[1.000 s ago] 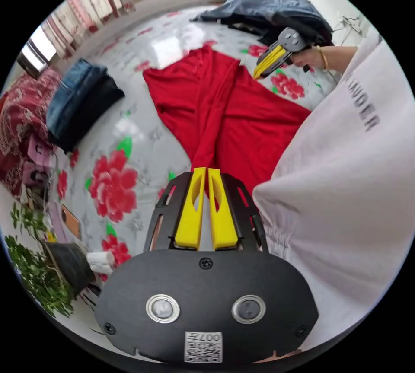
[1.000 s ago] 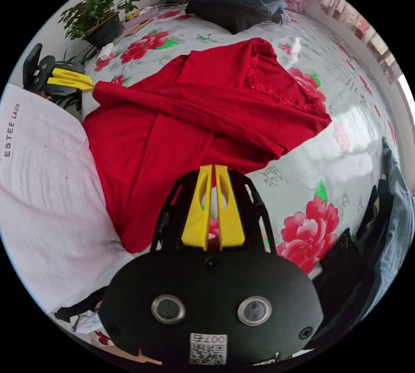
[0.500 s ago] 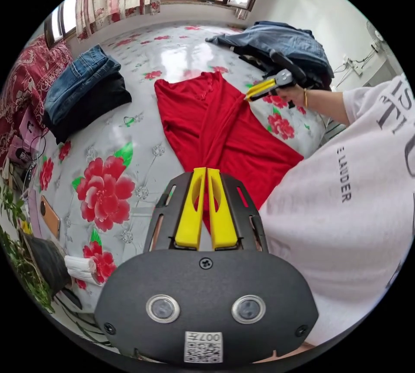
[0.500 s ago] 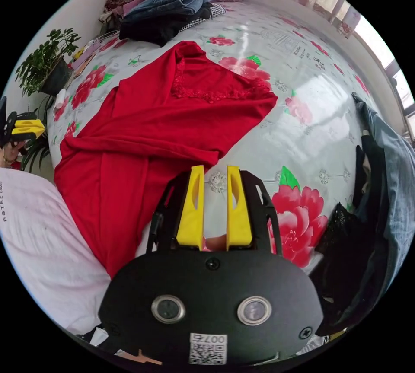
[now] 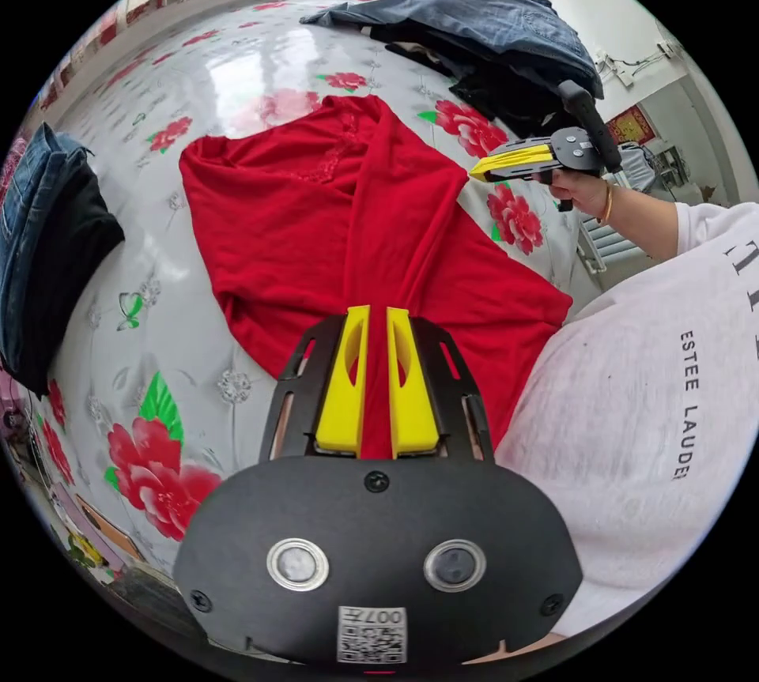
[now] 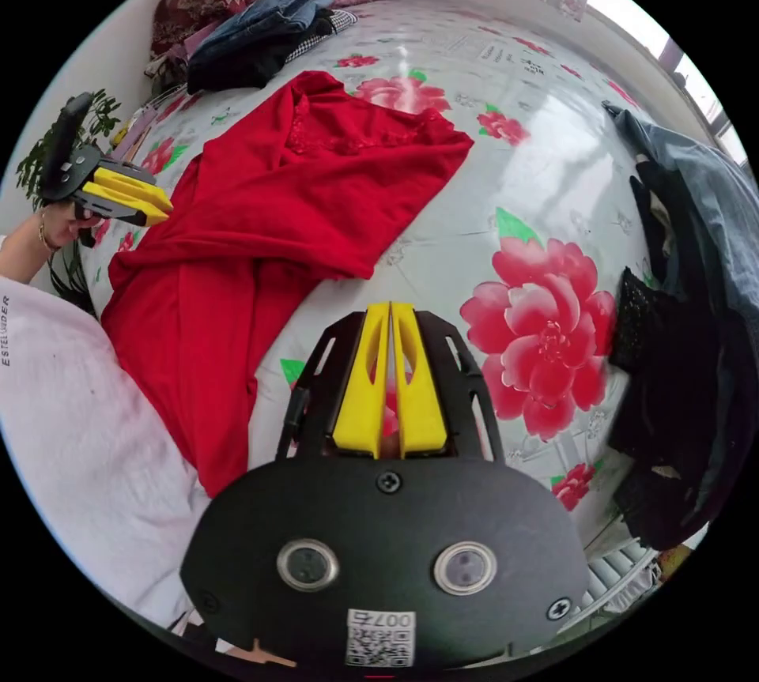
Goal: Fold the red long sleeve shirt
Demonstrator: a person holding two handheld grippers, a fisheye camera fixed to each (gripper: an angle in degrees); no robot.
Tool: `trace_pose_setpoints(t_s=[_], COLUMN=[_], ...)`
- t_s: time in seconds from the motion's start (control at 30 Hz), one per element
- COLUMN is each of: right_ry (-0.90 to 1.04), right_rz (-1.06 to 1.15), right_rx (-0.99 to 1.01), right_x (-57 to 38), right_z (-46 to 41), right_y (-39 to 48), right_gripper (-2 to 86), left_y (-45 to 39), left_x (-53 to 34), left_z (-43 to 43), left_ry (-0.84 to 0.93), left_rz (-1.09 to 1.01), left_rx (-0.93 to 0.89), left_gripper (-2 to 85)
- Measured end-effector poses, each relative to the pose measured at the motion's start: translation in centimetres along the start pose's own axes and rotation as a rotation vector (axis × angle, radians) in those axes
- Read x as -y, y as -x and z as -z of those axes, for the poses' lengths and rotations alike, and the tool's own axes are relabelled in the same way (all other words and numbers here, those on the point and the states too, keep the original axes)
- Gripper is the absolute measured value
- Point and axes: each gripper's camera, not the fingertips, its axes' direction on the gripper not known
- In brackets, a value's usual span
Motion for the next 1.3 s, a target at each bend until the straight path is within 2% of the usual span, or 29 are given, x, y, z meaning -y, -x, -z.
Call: trace_pose_setpoints(t_s=[0.2,0.27,0.4,0.53,0.67,0.9,1.0,1.03,1.17,1.3], right_ry=[-0.118,-0.182,-0.208,-0.093,-0.073,-0.125,-0.231,-0.251,-0.15,-0.032], right_rz=[-0.092,-0.151,-0.225,-0.269,-0.187,-0.278,-0.144,-0.04,0.269,0.471], right_rx=[0.038,0.137,0.207,0.203,-0.005,0.056,0.136,0.224,0.41,0.377], right_x=[0.4,3.0,8.3,13.5,16.0,15.1,12.0,10.5,5.6,2.5], right_z=[2.1,3.1,2.8,-0.7,-1.3,0.4,3.1,3.8,2.9,0.6], right_y=[-3.0,-5.6,-8.8,-10.4,-9.4,-11.0,-6.9,-4.2,6.8,15.1], right_gripper=[1.2,2.6,4.6,4.7,3.4,5.9,6.1,6.1,6.5,7.1], left_y=[0.1,0.2,1.1,1.1,-0.4,-1.2,-0.7,-0.7,-1.0,-3.1], left_x=[-5.1,-6.7,-8.9,-9.5,-10.4,-13.4,-14.1,-14.2,-14.0,-13.1], left_z=[1.5,1.9,2.5,2.4,1.9,2.1,1.5,1.2,-1.8,-1.1], left_ry=[0.005,0.007,-0.017,-0.047,-0.026,-0.05,-0.062,-0.059,0.018,0.001], left_rz=[0.117,0.154,0.268,0.326,0.33,0.432,0.469,0.47,0.464,0.387], left_rx=[0.037,0.054,0.043,0.014,0.046,0.109,0.072,0.062,0.017,0.114], left_gripper=[3.5,3.4,4.0,4.9,4.9,6.4,7.5,7.6,6.6,0.5])
